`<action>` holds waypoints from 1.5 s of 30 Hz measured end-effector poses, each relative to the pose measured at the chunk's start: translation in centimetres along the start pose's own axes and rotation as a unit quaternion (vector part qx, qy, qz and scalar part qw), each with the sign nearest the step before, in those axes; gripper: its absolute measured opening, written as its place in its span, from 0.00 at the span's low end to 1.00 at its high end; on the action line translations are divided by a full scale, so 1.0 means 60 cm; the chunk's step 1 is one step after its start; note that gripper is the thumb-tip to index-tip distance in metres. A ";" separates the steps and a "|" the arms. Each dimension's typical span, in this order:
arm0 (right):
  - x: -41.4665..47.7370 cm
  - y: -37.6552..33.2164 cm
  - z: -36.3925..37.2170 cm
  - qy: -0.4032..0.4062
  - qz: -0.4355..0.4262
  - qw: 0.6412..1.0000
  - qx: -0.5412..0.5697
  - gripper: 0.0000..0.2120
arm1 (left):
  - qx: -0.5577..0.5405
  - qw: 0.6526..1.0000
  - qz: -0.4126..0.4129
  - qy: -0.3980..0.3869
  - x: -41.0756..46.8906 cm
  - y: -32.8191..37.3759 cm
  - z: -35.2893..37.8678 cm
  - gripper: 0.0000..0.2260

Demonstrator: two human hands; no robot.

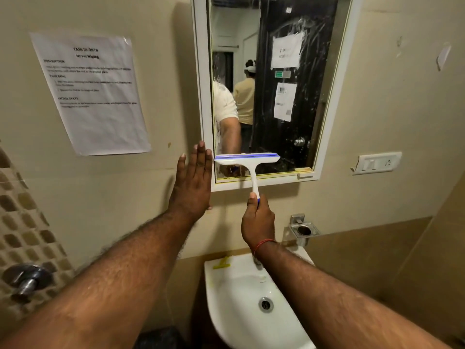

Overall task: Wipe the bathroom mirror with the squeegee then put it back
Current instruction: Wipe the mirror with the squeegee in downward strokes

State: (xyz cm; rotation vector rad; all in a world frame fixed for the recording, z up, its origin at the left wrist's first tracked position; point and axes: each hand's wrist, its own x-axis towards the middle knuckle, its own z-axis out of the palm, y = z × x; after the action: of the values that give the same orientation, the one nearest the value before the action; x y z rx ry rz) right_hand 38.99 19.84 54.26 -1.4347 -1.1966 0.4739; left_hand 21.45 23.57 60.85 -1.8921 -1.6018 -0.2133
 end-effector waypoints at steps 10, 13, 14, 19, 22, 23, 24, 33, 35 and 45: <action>-0.015 0.009 -0.003 -0.010 0.014 1.000 -0.008 0.16 | -0.011 0.999 0.020 -0.036 -0.041 0.011 0.029 0.77; -0.023 0.014 -0.006 -0.012 0.020 1.000 -0.012 0.16 | -0.003 0.999 0.026 -0.041 -0.048 0.011 0.029 0.77; -0.027 0.016 -0.008 -0.015 0.025 0.999 -0.016 0.16 | 0.000 0.999 0.029 -0.040 -0.051 0.010 0.028 0.77; -0.038 0.027 -0.018 -0.034 0.046 0.998 -0.034 0.17 | 0.007 0.999 0.040 -0.032 -0.057 0.002 0.027 0.76; -0.042 0.025 -0.028 -0.047 0.053 0.996 -0.046 0.17 | 0.025 0.998 0.055 -0.026 -0.058 -0.005 0.022 0.75; -0.042 0.023 -0.030 -0.052 0.055 0.996 -0.050 0.17 | 0.028 0.998 0.058 -0.024 -0.058 -0.007 0.020 0.74; -0.041 0.020 -0.033 -0.056 0.055 0.996 -0.049 0.17 | 0.030 0.998 0.061 -0.017 -0.057 -0.010 0.017 0.74; -0.015 -0.043 -0.072 -0.016 0.010 1.000 -0.015 0.16 | 0.041 0.996 0.042 0.067 0.022 -0.066 -0.090 0.75; 0.008 -0.077 -0.085 0.002 -0.019 1.000 0.005 0.15 | 0.042 0.995 0.035 0.084 0.051 -0.083 -0.126 0.75; 0.145 -0.342 -0.184 0.024 -0.173 0.982 0.077 0.16 | 0.059 0.991 -0.036 0.114 0.190 -0.158 -0.351 0.78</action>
State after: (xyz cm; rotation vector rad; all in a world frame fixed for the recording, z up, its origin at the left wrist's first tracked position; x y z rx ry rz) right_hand 43.52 18.36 78.65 -1.0712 -1.3096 0.2815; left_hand 21.20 21.67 86.51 -1.6586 -1.4954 -0.3454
